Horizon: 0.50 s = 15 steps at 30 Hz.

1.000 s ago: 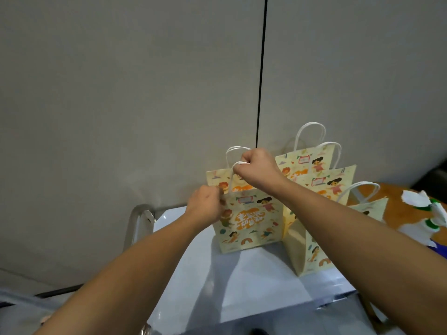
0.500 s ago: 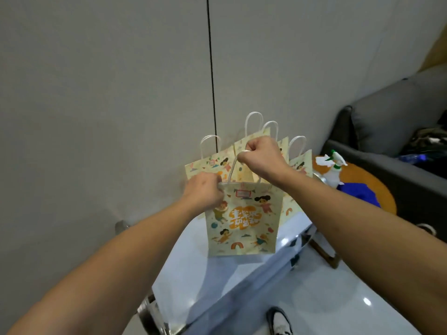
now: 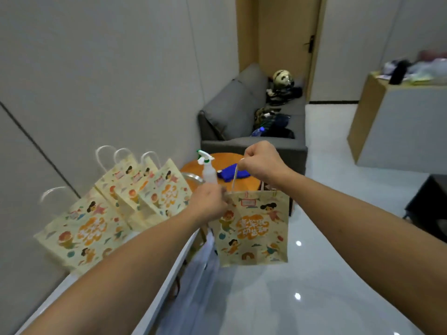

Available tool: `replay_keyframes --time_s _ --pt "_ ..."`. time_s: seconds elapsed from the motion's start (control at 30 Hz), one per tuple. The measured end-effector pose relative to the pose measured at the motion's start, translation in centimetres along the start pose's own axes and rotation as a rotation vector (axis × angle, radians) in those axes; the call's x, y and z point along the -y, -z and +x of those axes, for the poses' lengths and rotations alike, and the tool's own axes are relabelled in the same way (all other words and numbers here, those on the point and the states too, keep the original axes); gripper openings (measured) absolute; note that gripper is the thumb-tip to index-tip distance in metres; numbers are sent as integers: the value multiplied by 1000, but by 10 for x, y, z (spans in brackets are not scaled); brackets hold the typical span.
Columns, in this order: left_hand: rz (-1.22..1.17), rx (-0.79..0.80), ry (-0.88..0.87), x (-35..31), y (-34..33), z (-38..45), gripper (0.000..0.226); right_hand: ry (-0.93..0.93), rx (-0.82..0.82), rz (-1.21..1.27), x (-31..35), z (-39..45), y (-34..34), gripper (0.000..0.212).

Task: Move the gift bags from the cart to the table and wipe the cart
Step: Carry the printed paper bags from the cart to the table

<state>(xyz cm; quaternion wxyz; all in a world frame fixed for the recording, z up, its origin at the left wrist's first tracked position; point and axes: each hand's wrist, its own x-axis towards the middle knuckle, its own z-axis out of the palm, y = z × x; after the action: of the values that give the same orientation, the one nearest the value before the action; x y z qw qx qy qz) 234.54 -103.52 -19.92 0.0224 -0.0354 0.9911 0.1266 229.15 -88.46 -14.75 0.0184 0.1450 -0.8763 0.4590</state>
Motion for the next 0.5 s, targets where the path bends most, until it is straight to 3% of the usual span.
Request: replay_keyframes --time_s 0.23,0.5 --pt "31 164 -319 -213 -66 61 3 -208 -241 -39 -141 -36 176 33" --pt "97 213 -717 -435 -150 72 13 -462 -470 -121 -254 -116 348 29"
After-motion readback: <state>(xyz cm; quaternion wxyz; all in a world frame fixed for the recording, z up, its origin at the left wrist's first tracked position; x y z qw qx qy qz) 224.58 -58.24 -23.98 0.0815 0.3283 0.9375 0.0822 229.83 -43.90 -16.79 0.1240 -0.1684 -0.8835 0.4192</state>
